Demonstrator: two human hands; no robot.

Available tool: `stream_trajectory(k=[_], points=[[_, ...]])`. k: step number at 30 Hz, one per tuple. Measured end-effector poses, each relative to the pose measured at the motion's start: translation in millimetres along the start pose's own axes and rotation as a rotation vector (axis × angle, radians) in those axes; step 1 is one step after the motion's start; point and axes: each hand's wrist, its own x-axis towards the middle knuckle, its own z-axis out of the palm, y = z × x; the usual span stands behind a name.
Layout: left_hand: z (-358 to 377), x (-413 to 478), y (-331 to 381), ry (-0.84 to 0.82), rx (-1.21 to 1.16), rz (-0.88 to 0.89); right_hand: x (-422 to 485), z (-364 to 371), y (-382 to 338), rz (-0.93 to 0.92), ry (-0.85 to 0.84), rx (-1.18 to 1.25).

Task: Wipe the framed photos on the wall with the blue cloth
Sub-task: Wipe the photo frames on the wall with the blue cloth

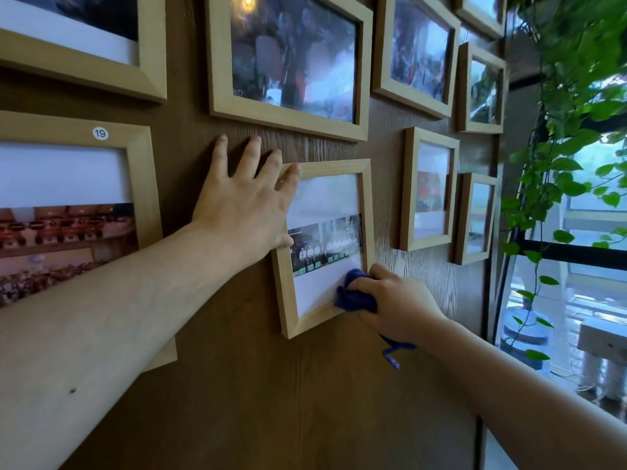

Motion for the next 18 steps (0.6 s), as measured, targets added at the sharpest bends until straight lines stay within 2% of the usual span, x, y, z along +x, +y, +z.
stream_trajectory(k=[5, 10, 15, 18], points=[[0.9, -1.9, -2.9, 0.018, -0.015, 0.01, -1.6, -15.7, 9.7, -0.015, 0.052, -0.069], [-1.9, -10.5, -11.8, 0.047, -0.061, 0.036, 20.6, -60.8, 3.8, -0.103, 0.313, 0.001], [-34.0, -5.7, -30.3, 0.23, -0.077, 0.068, 69.5, -120.3, -4.4, -0.184, 0.532, -0.021], [-62.2, 7.1, -56.1, 0.342, -0.045, -0.014, 104.3, -158.0, -12.2, -0.212, 0.645, 0.006]])
